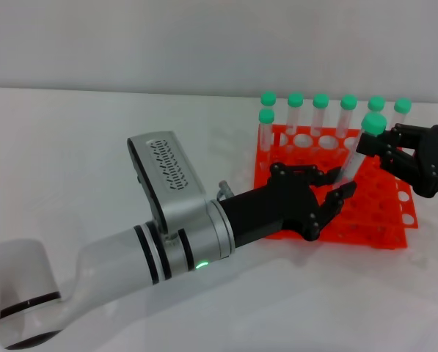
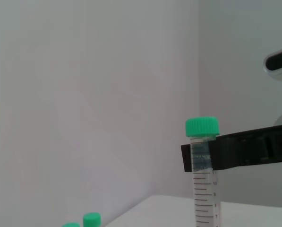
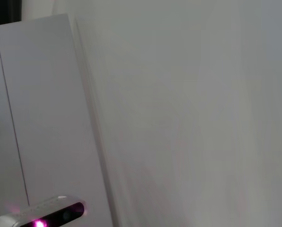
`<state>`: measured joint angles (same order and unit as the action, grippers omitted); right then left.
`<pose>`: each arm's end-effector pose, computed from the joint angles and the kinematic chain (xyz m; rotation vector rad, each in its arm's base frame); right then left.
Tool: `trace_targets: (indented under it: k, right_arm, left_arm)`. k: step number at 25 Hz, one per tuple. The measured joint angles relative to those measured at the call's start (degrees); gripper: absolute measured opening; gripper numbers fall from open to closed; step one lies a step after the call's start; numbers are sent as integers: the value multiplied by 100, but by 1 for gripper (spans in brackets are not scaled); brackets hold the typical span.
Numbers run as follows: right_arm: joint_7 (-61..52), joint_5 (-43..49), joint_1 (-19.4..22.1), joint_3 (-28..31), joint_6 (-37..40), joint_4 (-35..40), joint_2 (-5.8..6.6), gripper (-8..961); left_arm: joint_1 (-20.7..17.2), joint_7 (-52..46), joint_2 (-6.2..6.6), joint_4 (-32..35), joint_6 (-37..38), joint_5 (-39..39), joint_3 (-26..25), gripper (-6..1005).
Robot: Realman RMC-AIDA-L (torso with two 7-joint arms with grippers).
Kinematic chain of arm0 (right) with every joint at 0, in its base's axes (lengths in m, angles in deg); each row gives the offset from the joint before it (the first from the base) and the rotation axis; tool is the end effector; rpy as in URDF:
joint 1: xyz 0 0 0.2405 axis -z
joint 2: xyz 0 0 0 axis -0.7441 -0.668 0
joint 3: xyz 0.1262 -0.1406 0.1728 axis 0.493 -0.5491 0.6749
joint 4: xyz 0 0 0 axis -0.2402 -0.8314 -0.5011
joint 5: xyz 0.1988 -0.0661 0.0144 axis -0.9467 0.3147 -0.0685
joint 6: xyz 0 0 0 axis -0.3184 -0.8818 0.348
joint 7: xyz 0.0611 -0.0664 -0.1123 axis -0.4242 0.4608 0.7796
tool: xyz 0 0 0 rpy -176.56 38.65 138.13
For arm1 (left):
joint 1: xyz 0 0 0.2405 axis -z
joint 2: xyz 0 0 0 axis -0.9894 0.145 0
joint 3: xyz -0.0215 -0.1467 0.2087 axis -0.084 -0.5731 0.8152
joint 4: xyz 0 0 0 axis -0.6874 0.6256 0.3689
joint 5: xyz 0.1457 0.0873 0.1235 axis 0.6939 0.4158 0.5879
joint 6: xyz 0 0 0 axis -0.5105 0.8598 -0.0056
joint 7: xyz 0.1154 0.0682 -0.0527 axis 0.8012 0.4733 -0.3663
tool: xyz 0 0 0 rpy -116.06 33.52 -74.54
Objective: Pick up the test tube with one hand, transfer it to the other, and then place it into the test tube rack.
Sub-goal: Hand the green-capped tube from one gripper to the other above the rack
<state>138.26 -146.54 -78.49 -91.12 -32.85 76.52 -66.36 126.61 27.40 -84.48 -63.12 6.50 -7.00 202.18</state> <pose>0.2320 0.3445 0.0399 -2.5094 0.4139 1.1787 -0.1598 0.3340 -0.1319 -2.5348 -0.2006 -0.9897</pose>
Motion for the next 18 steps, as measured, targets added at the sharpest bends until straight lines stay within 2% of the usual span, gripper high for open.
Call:
trace_targets:
  k: [2, 18]
  right_arm:
    - [14, 3, 3, 0, 6, 0, -8, 213]
    - [24, -37, 38, 8, 80, 26, -47, 202]
  left_arm:
    - [18, 3, 0, 19, -74, 52, -25, 196]
    - [103, -10, -2, 36, -354, 112, -41, 196]
